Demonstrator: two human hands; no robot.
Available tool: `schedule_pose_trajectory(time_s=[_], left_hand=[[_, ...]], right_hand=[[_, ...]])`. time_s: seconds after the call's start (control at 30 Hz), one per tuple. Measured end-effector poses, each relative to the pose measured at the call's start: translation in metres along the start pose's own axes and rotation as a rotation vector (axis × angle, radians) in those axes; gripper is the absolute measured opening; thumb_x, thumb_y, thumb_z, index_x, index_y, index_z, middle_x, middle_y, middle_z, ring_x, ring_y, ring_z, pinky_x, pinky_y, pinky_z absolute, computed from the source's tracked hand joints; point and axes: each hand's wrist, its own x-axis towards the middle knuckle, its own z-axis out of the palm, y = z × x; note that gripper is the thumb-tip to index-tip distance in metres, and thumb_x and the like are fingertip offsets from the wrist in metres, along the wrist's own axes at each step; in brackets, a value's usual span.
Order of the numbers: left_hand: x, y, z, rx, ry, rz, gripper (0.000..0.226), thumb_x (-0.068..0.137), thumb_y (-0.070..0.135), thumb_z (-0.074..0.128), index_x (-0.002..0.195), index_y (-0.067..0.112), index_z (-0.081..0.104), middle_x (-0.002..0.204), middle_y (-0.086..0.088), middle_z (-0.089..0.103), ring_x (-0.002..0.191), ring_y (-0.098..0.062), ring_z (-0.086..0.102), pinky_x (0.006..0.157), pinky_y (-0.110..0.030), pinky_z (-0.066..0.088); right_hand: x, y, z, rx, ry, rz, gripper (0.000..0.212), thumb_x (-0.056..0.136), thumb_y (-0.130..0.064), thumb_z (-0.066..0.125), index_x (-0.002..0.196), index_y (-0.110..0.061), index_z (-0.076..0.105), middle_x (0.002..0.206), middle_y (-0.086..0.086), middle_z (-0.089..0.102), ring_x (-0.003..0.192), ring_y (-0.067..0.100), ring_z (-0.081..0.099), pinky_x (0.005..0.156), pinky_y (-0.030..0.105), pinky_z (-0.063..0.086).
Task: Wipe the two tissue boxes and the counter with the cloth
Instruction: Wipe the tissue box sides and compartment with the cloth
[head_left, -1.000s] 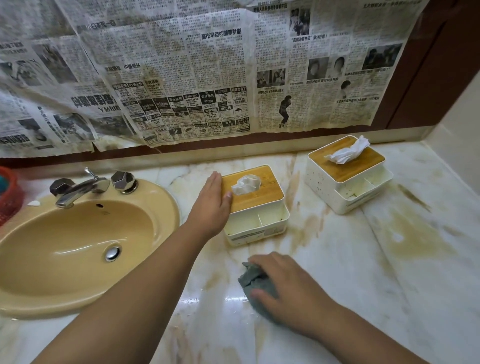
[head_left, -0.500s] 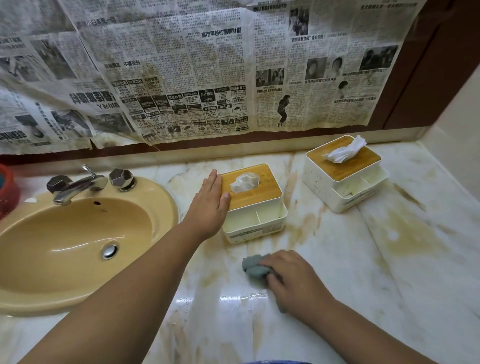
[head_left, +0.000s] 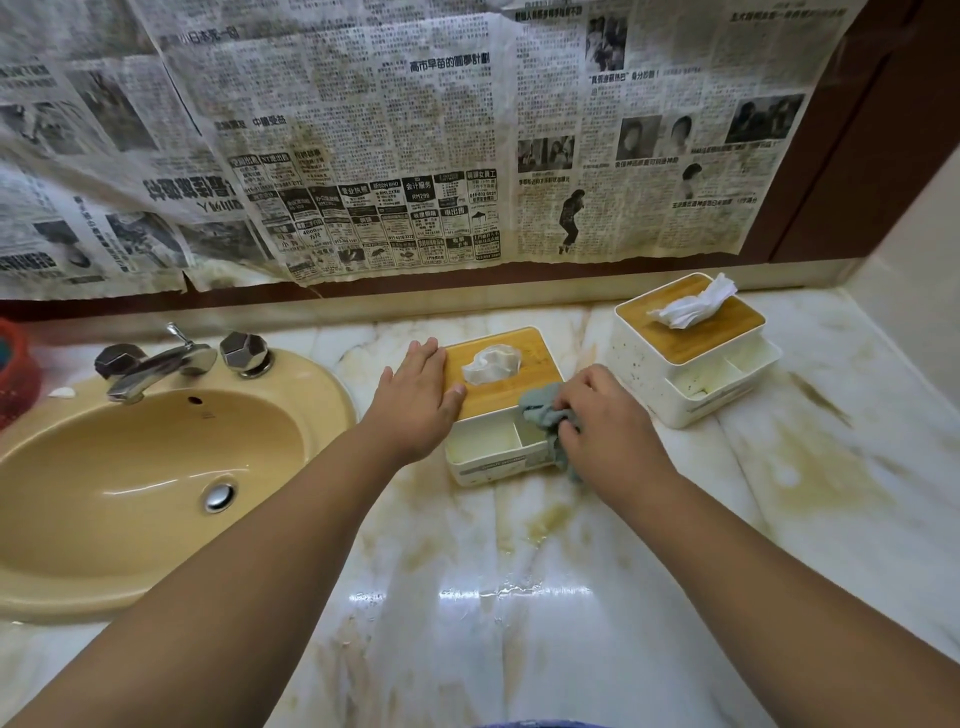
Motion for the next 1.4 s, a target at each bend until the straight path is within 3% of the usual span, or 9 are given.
schedule_pose_trajectory(time_s=[0.2, 0.4, 0.57, 0.63, 0.7, 0.8, 1.03, 1.23, 1.4], left_hand=[[-0.001, 0.003, -0.002, 0.029, -0.033, -0.029, 0.064, 0.106, 0.046, 0.026, 0.160, 0.013, 0.012, 0.169, 0.000, 0.001, 0.155, -0.019, -0.001, 0.124, -0.052, 0.006], [-0.002, 0.005, -0.003, 0.044, -0.034, -0.034, 0.063, 0.106, 0.045, 0.025, 0.159, 0.013, 0.012, 0.168, 0.000, 0.001, 0.155, -0.020, 0.000, 0.123, -0.053, 0.006], [-0.002, 0.004, -0.003, 0.038, -0.036, -0.040, 0.064, 0.106, 0.046, 0.025, 0.159, 0.014, 0.012, 0.168, 0.001, 0.000, 0.155, -0.020, -0.001, 0.124, -0.052, 0.006], [-0.001, 0.004, -0.002, 0.034, -0.038, -0.040, 0.063, 0.106, 0.046, 0.025, 0.159, 0.014, 0.012, 0.168, 0.001, 0.001, 0.155, -0.021, 0.000, 0.123, -0.053, 0.007], [-0.002, 0.004, -0.002, 0.032, -0.032, -0.038, 0.063, 0.106, 0.046, 0.026, 0.159, 0.014, 0.013, 0.168, 0.001, 0.001, 0.155, -0.021, 0.001, 0.123, -0.053, 0.008], [-0.002, 0.004, -0.001, 0.024, -0.028, -0.036, 0.063, 0.106, 0.046, 0.026, 0.159, 0.014, 0.013, 0.168, 0.002, 0.001, 0.155, -0.021, 0.002, 0.123, -0.054, 0.009], [-0.002, 0.002, 0.000, 0.007, -0.027, -0.028, 0.063, 0.106, 0.047, 0.024, 0.159, 0.015, 0.011, 0.169, 0.002, 0.000, 0.155, -0.021, 0.001, 0.123, -0.054, 0.009], [-0.001, 0.001, 0.000, -0.005, -0.028, -0.024, 0.063, 0.106, 0.047, 0.025, 0.159, 0.015, 0.012, 0.168, 0.001, 0.000, 0.155, -0.021, 0.001, 0.123, -0.053, 0.010], [-0.001, 0.001, 0.001, -0.013, -0.020, -0.021, 0.063, 0.106, 0.046, 0.026, 0.159, 0.015, 0.013, 0.169, 0.001, 0.001, 0.155, -0.022, 0.003, 0.123, -0.053, 0.011]], right_hand=[[0.000, -0.001, 0.019, -0.210, -0.080, -0.065, 0.021, 0.087, -0.010, 0.058, 0.098, -0.019, 0.073, 0.096, -0.005, 0.064, 0.088, 0.024, 0.047, 0.070, 0.035, 0.047], [-0.015, -0.002, 0.006, -0.179, -0.163, -0.085, 0.047, 0.085, -0.020, 0.060, 0.132, -0.023, 0.058, 0.128, -0.004, 0.057, 0.107, 0.027, 0.050, 0.090, 0.041, 0.048], [-0.034, 0.013, 0.011, 0.009, -0.054, 0.238, 0.065, 0.085, -0.022, 0.070, 0.142, -0.014, 0.039, 0.133, 0.009, 0.046, 0.113, 0.035, 0.055, 0.090, 0.042, 0.050], [-0.033, 0.015, 0.011, 0.224, -0.089, 0.438, 0.055, 0.089, -0.021, 0.069, 0.135, -0.017, 0.040, 0.115, 0.002, 0.054, 0.104, 0.029, 0.061, 0.077, 0.033, 0.047], [-0.031, 0.014, 0.010, 0.371, 0.028, 0.497, 0.038, 0.087, -0.014, 0.071, 0.115, -0.019, 0.046, 0.096, -0.002, 0.059, 0.086, 0.022, 0.063, 0.063, 0.020, 0.041], [-0.030, 0.003, 0.006, 0.439, 0.186, 0.411, 0.023, 0.084, -0.007, 0.071, 0.095, -0.017, 0.054, 0.085, -0.001, 0.062, 0.076, 0.013, 0.062, 0.062, 0.008, 0.042], [-0.026, -0.014, 0.020, 0.006, 0.042, -0.090, 0.026, 0.082, -0.006, 0.056, 0.103, -0.011, 0.072, 0.101, 0.004, 0.070, 0.095, 0.031, 0.056, 0.085, 0.039, 0.051], [-0.012, -0.036, 0.010, -0.301, -0.234, -0.022, 0.032, 0.089, -0.012, 0.046, 0.116, -0.021, 0.062, 0.115, -0.004, 0.063, 0.112, 0.025, 0.046, 0.078, 0.030, 0.033], [-0.013, -0.026, 0.011, -0.199, -0.290, -0.081, 0.037, 0.082, -0.003, 0.049, 0.112, -0.020, 0.062, 0.112, -0.003, 0.064, 0.105, 0.025, 0.048, 0.079, 0.032, 0.040]])
